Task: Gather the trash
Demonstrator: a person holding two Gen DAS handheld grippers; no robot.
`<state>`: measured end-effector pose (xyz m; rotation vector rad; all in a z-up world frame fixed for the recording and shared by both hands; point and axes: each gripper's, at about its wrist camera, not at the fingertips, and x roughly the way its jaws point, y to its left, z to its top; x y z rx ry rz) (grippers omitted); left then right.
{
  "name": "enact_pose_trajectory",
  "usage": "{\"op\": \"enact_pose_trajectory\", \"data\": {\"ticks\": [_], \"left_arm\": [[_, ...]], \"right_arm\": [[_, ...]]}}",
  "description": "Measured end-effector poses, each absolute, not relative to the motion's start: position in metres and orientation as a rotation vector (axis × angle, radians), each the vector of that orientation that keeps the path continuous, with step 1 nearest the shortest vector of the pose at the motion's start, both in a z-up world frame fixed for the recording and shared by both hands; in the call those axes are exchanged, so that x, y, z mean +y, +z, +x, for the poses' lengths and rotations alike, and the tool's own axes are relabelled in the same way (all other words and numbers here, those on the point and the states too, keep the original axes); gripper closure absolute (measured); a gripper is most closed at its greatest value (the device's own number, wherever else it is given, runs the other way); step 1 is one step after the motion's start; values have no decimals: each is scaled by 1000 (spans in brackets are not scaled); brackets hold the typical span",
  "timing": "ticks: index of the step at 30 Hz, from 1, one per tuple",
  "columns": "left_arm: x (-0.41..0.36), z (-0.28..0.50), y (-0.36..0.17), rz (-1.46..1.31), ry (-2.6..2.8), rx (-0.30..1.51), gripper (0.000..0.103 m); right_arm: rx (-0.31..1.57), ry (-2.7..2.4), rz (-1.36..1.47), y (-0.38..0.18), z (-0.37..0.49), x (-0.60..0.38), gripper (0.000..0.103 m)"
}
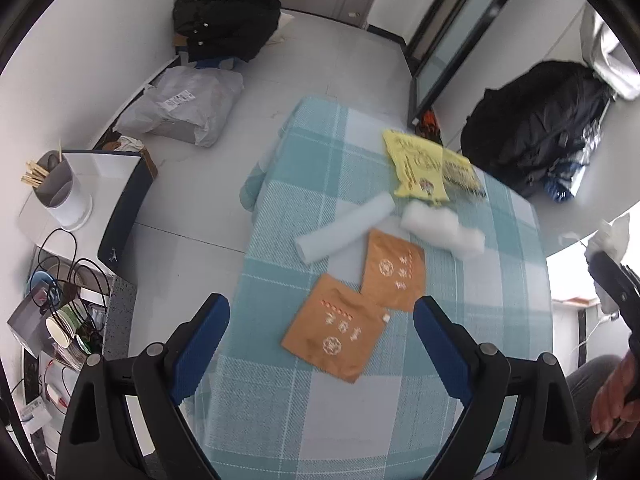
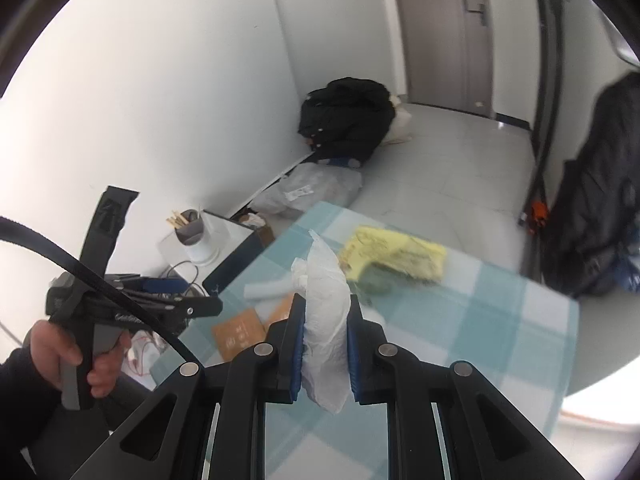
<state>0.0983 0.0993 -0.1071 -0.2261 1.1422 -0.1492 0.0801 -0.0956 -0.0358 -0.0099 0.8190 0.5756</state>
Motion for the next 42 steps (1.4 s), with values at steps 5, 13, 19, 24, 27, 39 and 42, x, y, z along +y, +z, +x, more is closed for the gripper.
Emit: {"op": "enact_pose_trajectory", "data": {"ticks": [5, 13, 19, 24, 27, 39, 42], "left_arm": [[89, 95, -122, -130, -117, 1192, 12], [74, 102, -142, 18, -137, 1236, 11], [65, 104, -149, 144, -143, 1247, 10], [62, 100, -148, 176, -171, 1243, 11], [58, 98, -145, 190, -201, 1242, 20], [52, 93, -140, 198, -236, 1248, 49], [44, 85, -139, 220, -240, 1240, 51]], "right_arm": [[804, 536, 33, -43, 45, -122, 86], [810, 547, 57, -55, 30, -125, 86], [806, 557, 66, -61, 13, -138, 84], [813, 556, 68, -64, 10, -143, 84], [811, 551, 68, -65, 9, -143, 84], [774, 561, 82, -57, 5, -145, 84], [768, 556, 93, -55, 4, -148, 84]]}}
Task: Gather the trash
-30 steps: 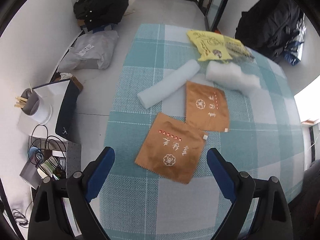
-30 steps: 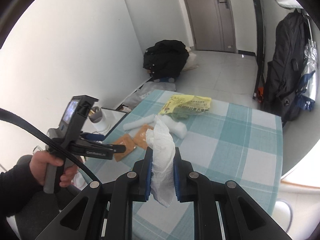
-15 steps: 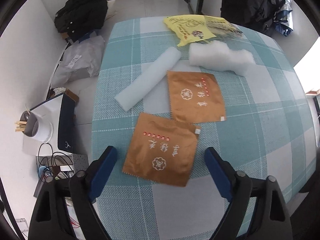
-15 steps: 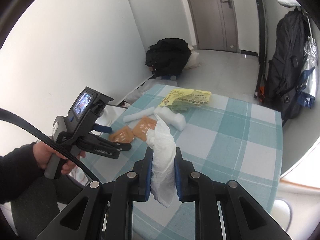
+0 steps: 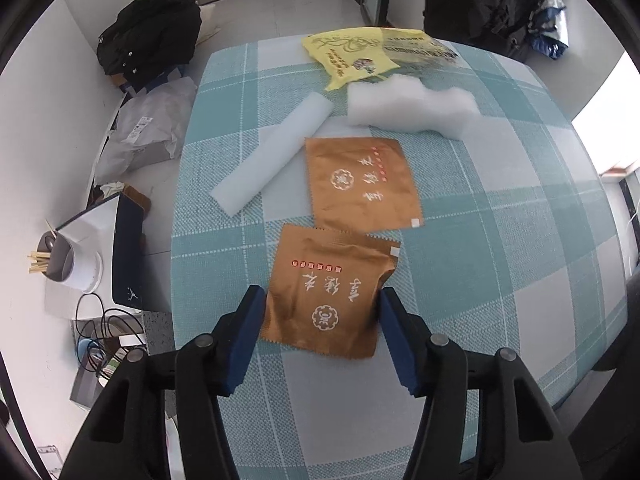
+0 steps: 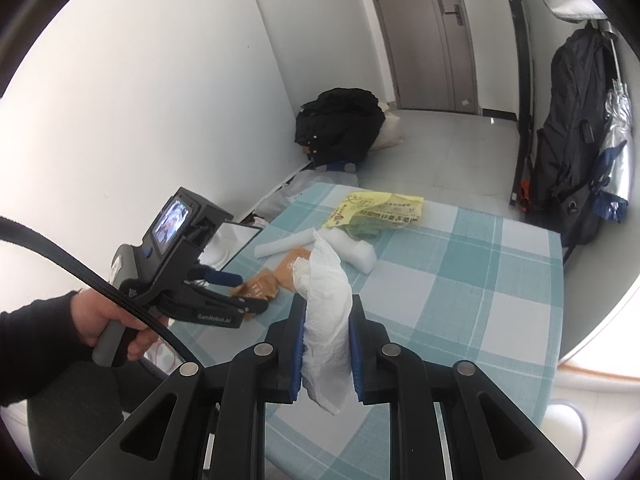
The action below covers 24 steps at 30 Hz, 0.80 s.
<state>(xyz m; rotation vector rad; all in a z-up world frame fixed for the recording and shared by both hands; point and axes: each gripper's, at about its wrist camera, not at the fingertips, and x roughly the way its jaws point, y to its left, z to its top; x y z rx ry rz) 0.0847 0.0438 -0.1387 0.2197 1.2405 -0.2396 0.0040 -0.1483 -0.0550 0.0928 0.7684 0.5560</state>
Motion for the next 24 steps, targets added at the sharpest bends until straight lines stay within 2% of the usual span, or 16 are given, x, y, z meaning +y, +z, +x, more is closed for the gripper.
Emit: {"op": "enact_pose_trajectory", "data": {"ticks": [12, 15, 16, 19, 20, 21, 22, 24], "left_arm": [[40, 76, -137, 207, -256, 1270, 55], [42, 75, -134, 175, -272, 1272, 65], [42, 75, -134, 158, -280, 1285, 76], [39, 74, -135, 149, -274, 1290, 79], [38, 73, -134, 144, -277, 1289, 86], [36, 71, -133, 143, -275, 1293, 98], [35, 71, -134, 140, -275, 1304, 103], [35, 70, -134, 131, -278, 1311, 103]], "right_arm": [[750, 545, 107, -49, -6, -160, 84], [752, 540, 104, -49, -8, -162, 84], [749, 539, 106, -48, -9, -163, 84], [743, 533, 118, -47, -9, -167, 84], [742, 529, 124, -46, -9, -169, 84], [741, 526, 128, -46, -10, -170, 84], [742, 525, 135, -46, -10, -172, 84], [742, 517, 139, -46, -13, -173, 84]]}}
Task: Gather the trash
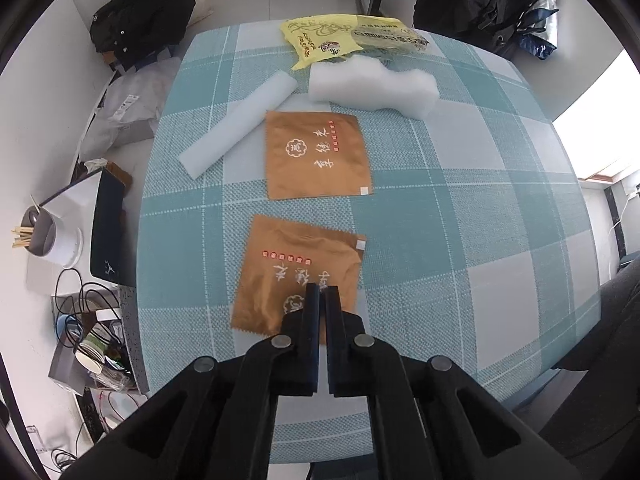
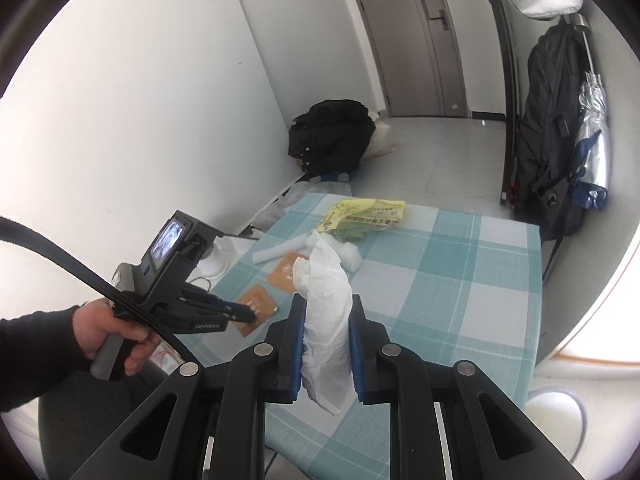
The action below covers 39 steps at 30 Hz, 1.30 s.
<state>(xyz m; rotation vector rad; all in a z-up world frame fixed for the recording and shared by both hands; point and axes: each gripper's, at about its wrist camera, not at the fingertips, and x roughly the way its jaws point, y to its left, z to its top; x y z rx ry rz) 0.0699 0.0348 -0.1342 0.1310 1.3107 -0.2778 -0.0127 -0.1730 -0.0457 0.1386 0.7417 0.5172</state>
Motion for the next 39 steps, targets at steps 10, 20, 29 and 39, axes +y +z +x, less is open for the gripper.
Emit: {"op": "enact_pose_trajectory", "data": {"ticks": [10, 20, 29, 39], "left_arm": [[48, 69, -132, 116, -246, 1314, 91], [34, 76, -142, 264, -235, 1295, 24], [42, 77, -139, 251, -292, 1249, 40], [44, 79, -137, 221, -257, 1213, 59]], "right_arm": [[735, 518, 148, -44, -17, -177, 84], [746, 506, 154, -45, -15, -179, 84], [759, 492, 161, -47, -16, -181, 83], [752, 503, 156, -46, -16, -178, 83]]}}
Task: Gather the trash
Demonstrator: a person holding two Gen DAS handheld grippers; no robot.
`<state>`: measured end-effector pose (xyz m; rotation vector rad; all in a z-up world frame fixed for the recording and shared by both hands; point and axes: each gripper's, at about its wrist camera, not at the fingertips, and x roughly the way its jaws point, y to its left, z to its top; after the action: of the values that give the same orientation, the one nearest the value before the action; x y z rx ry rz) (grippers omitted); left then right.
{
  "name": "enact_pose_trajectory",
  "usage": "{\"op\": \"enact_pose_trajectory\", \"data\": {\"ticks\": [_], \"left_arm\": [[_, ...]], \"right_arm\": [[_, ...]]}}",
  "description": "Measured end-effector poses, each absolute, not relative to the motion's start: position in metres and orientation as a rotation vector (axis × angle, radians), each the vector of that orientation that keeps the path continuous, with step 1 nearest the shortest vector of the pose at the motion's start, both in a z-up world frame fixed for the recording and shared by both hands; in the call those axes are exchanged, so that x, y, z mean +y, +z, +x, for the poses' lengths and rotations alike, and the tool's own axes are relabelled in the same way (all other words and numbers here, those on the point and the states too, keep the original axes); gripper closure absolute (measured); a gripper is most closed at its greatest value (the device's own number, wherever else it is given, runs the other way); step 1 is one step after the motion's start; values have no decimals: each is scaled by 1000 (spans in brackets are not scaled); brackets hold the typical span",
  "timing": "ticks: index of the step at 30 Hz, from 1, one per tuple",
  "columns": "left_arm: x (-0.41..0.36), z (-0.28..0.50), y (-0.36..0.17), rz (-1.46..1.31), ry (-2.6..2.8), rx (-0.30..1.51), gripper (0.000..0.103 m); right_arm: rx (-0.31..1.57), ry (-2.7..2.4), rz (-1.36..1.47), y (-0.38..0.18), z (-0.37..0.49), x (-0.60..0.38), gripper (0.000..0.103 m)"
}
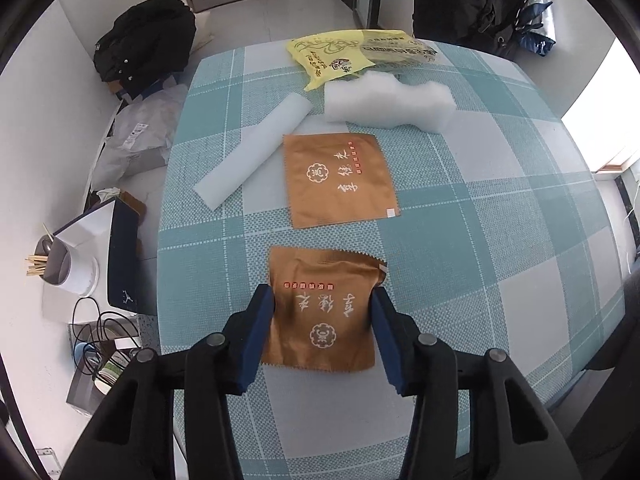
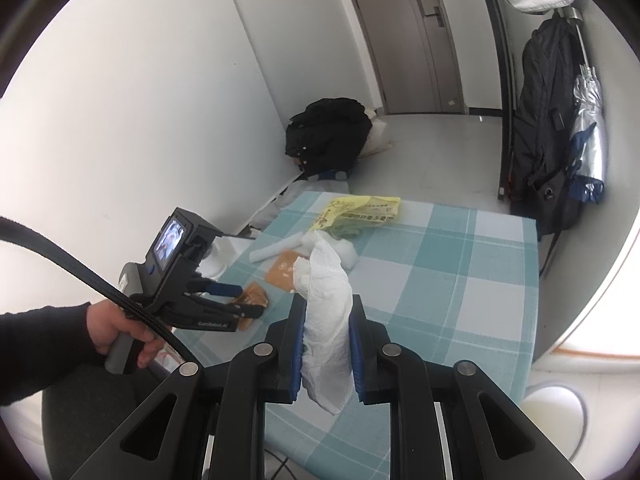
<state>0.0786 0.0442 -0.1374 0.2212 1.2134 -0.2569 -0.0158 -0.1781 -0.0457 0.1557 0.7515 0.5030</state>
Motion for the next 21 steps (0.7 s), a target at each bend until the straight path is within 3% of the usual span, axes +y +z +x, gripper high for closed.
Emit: {"op": "enact_pose_trajectory", "data": {"ticks": [16, 21], "left_arm": [[53, 80, -135, 104, -197, 1217, 61], [59, 80, -130, 35, -215, 1214, 68]], "right_arm": [[733, 501, 177, -40, -21, -185, 83], [726, 504, 176, -39, -23, -185, 83]]}}
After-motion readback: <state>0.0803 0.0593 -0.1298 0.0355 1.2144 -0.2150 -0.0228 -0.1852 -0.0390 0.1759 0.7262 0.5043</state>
